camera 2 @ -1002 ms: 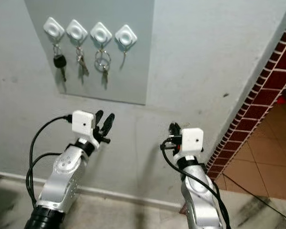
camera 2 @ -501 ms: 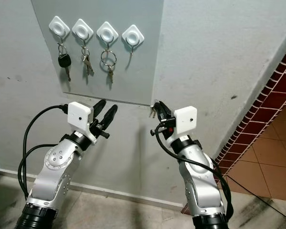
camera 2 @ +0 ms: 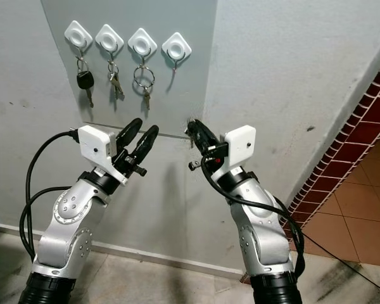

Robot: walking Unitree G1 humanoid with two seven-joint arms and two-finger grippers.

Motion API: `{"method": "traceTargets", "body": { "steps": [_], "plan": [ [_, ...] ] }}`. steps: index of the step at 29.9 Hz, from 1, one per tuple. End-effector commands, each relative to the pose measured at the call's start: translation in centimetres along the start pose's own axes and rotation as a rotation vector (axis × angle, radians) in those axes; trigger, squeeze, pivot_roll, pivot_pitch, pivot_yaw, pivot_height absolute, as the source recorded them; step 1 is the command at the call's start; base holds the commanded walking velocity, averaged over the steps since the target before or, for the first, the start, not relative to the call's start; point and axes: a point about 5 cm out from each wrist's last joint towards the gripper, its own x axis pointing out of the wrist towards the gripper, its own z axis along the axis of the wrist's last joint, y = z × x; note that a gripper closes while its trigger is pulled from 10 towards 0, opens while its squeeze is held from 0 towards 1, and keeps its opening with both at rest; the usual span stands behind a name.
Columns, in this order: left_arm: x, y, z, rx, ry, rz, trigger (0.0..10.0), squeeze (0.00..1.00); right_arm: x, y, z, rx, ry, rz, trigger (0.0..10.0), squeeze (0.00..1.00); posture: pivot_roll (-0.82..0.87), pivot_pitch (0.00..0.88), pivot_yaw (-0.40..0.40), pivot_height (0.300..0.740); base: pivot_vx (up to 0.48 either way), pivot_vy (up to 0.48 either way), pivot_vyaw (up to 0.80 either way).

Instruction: Hang keys on a hook

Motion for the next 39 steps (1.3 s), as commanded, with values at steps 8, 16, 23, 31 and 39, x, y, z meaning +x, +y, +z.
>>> {"method": "traceTargets", "body": {
  "steps": [8, 16, 23, 31, 39],
  "plan": [
    [0.0, 0.4, 0.9, 0.009, -0.031, 0.001, 10.0, 0.00, 1.0, 1.0, 2.1, 0.020, -0.077, 0.079, 10.0, 0.00, 0.10, 0.000, -0.031, 0.736, 0.000, 0.000, 0.00],
    [0.5, 0.5, 1.6, 0.011, -0.056, 0.005, 10.0, 0.00, 2.0, 1.1, 2.9, 0.054, -0.107, 0.080, 10.0, 0.00, 0.10, 0.000, -0.035, 0.736, 0.000, 0.000, 0.00],
    [1.1, 0.0, 2.4, 0.003, -0.085, -0.011, 10.0, 0.00, 3.3, 0.9, 3.0, 0.091, -0.124, 0.058, 10.0, 0.00, 0.10, 0.000, -0.031, 0.736, 0.000, 0.000, 0.00],
    [1.2, -0.6, 2.5, -0.004, -0.088, -0.025, 10.0, 0.00, 4.4, 0.4, 2.4, 0.170, -0.132, 0.026, 10.0, 0.00, 0.10, 0.000, -0.032, 0.736, 0.000, 0.000, 0.00],
    [1.2, -0.6, 2.6, -0.007, -0.089, -0.023, 10.0, 0.00, 5.0, 0.2, 1.9, 0.226, -0.134, 0.015, 10.0, 0.00, 0.11, 0.000, -0.036, 0.736, 0.000, 0.000, 0.00]
  ]
}}
